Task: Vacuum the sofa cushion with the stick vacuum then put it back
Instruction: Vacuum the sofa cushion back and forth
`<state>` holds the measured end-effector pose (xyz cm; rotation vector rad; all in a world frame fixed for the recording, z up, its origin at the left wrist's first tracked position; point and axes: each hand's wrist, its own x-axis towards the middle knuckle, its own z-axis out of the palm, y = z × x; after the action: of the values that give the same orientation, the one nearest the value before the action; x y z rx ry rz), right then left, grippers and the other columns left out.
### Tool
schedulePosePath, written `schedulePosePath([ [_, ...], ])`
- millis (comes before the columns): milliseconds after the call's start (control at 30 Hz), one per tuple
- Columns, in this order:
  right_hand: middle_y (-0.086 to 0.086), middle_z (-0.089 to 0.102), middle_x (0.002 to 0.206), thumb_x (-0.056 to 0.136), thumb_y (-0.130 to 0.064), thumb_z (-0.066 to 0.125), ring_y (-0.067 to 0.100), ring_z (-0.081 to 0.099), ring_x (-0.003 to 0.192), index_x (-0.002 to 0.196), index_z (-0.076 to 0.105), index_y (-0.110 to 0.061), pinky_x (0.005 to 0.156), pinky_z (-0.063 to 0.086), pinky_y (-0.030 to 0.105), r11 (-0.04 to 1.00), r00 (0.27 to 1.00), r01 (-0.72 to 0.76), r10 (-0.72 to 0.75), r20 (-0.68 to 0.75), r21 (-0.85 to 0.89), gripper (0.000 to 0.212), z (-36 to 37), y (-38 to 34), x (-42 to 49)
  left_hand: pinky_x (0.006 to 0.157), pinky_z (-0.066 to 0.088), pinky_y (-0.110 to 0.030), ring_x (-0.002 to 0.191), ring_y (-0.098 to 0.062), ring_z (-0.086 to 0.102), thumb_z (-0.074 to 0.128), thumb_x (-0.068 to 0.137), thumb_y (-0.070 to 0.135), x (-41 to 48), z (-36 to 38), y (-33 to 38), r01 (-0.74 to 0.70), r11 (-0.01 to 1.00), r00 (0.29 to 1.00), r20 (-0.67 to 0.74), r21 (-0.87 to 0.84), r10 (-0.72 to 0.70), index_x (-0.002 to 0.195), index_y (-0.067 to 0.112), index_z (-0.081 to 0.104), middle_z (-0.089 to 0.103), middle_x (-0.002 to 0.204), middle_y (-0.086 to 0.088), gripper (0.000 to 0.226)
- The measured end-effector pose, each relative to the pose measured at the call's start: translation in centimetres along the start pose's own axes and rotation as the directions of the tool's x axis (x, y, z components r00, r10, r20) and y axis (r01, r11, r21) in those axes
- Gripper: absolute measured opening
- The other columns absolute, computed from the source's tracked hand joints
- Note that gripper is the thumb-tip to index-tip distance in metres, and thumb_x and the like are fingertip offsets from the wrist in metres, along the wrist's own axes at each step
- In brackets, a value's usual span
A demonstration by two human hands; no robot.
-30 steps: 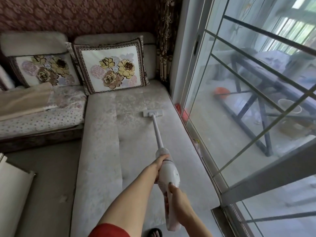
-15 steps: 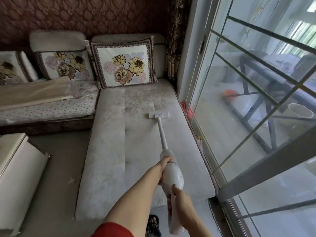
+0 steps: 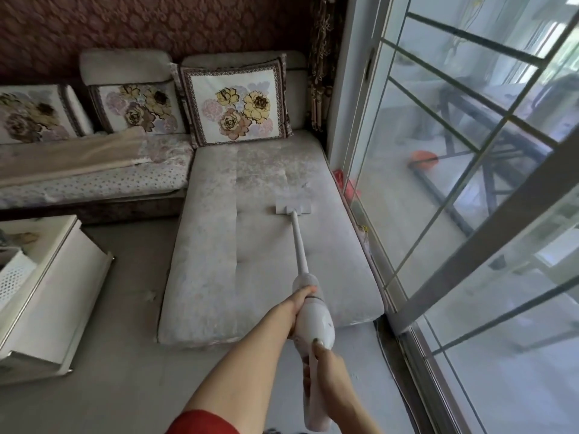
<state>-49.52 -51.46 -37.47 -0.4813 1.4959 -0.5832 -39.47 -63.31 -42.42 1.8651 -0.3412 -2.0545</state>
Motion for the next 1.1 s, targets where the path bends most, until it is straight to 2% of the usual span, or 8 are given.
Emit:
schedulePosePath([
  [100,0.013,0.046,0.063,0.096,-0.027,0.044,0.019,0.042,0.04,0.083,0.057,0.003,0.04,0.034,0.021,1.0,1.0,0.004,-0.003,-0.017,0.009,0.035,0.1,1.9,-1.8,0.061,0.049,-0.027,0.067,-0.025,0.061,0.064,0.072,0.062,-0.7,-0.2,-2.3,-0.012,1.0,1.0,0.002,0.004,0.012,0.09,0.011,0.062,0.064,0.076,-0.012,0.054],
  [267,0.011,0.046,0.061,0.094,-0.027,0.045,0.019,0.041,0.041,0.079,0.056,0.001,0.044,0.034,0.022,1.0,0.999,-0.02,0.02,-0.036,0.022,0.033,0.5,6.2,-5.0,0.057,0.047,-0.026,0.059,-0.024,0.059,0.064,0.075,0.054,-1.8,-1.0,-6.9,-0.074,0.997,0.996,0.042,-0.014,0.075,0.073,0.016,0.062,0.063,0.067,-0.009,0.038],
  [400,0.01,0.044,0.057,0.093,-0.026,0.046,0.019,0.04,0.041,0.076,0.054,0.0,0.045,0.032,0.024,0.999,0.999,-0.025,0.026,-0.042,0.034,0.032,0.9,10.3,-8.1,0.06,0.048,-0.026,0.062,-0.024,0.059,0.065,0.076,0.054,-4.0,-1.5,-11.4,-0.043,0.999,0.998,0.056,-0.006,0.043,0.077,0.012,0.061,0.062,0.071,-0.011,0.042],
  [600,0.009,0.048,0.055,0.098,-0.02,0.042,0.019,0.045,0.042,0.073,0.055,0.0,0.029,0.032,0.014,0.996,0.998,0.031,-0.036,-0.059,-0.088,0.035,0.1,13.8,-12.8,0.055,0.045,-0.024,0.06,-0.023,0.057,0.06,0.081,0.055,-7.5,-1.7,-16.4,-0.013,1.0,0.999,0.05,0.022,0.011,0.079,0.011,0.059,0.059,0.07,-0.011,0.044],
  [700,0.009,0.048,0.05,0.096,-0.023,0.043,0.021,0.046,0.038,0.068,0.055,0.001,0.036,0.036,0.019,0.998,0.997,0.001,-0.005,-0.074,-0.061,0.038,0.1,15.7,-13.1,0.054,0.044,-0.024,0.061,-0.023,0.057,0.059,0.081,0.056,-8.0,-1.7,-18.0,0.007,0.999,0.999,0.041,0.04,-0.009,0.079,0.01,0.058,0.059,0.071,-0.012,0.046],
  [833,0.006,0.05,0.047,0.091,-0.033,0.047,0.018,0.045,0.035,0.073,0.06,-0.001,0.043,0.035,0.023,0.998,0.995,-0.046,0.05,-0.089,0.044,0.039,-0.1,18.8,-13.5,0.054,0.045,-0.024,0.062,-0.023,0.057,0.059,0.081,0.057,-8.6,-1.3,-20.3,0.021,0.998,0.999,0.037,0.055,-0.023,0.085,0.01,0.058,0.059,0.073,-0.012,0.048],
  [967,0.011,0.05,0.058,0.096,-0.027,0.046,0.018,0.043,0.039,0.08,0.062,0.004,0.041,0.033,0.018,0.994,0.993,-0.045,0.056,-0.109,0.099,0.038,-0.4,19.8,-14.7,0.054,0.044,-0.024,0.062,-0.023,0.057,0.059,0.081,0.057,-9.3,-1.0,-22.0,0.029,0.998,0.999,0.02,0.063,-0.03,0.081,0.009,0.056,0.059,0.074,-0.013,0.048],
  [1100,0.013,0.052,0.063,0.093,-0.029,0.049,0.02,0.045,0.046,0.087,0.066,0.009,0.048,0.034,0.022,0.99,0.99,-0.03,0.049,-0.132,0.14,0.042,-0.2,20.1,-15.3,0.053,0.044,-0.025,0.063,-0.023,0.057,0.06,0.08,0.058,-9.6,-1.0,-22.3,0.021,0.997,1.0,0.009,0.07,-0.022,0.081,0.009,0.056,0.059,0.075,-0.013,0.049],
])
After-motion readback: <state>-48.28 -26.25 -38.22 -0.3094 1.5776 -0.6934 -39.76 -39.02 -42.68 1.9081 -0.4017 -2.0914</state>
